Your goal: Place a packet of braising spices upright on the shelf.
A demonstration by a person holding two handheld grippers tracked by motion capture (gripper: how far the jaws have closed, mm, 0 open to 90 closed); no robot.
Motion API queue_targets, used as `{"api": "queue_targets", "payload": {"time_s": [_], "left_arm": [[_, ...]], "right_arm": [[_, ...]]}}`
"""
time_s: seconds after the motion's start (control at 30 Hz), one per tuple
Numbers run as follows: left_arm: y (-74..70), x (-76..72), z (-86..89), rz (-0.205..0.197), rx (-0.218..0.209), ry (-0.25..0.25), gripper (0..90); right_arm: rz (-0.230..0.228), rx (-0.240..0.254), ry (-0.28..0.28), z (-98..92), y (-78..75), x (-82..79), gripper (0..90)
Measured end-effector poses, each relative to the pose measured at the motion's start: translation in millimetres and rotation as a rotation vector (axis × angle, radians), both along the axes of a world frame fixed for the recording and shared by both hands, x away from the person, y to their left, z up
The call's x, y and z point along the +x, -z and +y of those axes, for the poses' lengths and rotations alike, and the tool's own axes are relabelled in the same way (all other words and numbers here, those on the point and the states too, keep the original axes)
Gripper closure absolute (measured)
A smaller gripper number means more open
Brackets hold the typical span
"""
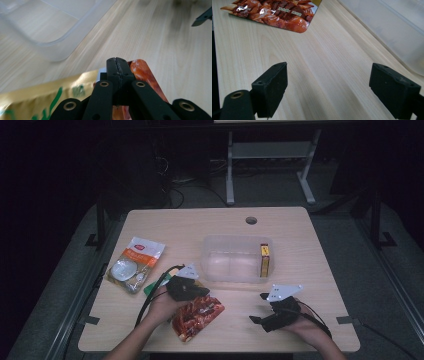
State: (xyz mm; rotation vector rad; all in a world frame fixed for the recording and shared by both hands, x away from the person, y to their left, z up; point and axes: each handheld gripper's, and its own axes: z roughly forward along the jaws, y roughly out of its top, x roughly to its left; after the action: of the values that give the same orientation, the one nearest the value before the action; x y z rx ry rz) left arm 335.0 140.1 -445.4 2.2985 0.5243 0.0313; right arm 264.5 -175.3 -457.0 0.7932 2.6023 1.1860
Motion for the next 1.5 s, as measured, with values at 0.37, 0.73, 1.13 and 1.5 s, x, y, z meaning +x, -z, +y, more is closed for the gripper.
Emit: {"api": "queue_targets", "payload": {"time_s": [0.37, 0.73, 1.13, 1.5], "left_arm": [[18.1, 5.6, -17.5, 0.022, 0.047, 0.002, 89.9], [16.4, -10.4, -6.9, 0.031, 0.065, 0.030, 90.0], [13.8, -41.3, 29.6, 0.075, 0.078, 0.035, 90.0], [10.5, -58.8, 82.1, 0.120, 0.066, -0.030, 90.0]], "right_arm": [[-0.004, -0.001, -0.003, -0.8, 0.2, -0.8, 14.6], [-0.004, 0.001, 0.000, 0.2, -0.4, -1.5, 14.6], [-0.006, 0.002, 0.002, -1.0, -0.2, -1.6, 14.6], [0.003, 0.002, 0.014, -0.4, 0.0, -1.2, 14.6]]}}
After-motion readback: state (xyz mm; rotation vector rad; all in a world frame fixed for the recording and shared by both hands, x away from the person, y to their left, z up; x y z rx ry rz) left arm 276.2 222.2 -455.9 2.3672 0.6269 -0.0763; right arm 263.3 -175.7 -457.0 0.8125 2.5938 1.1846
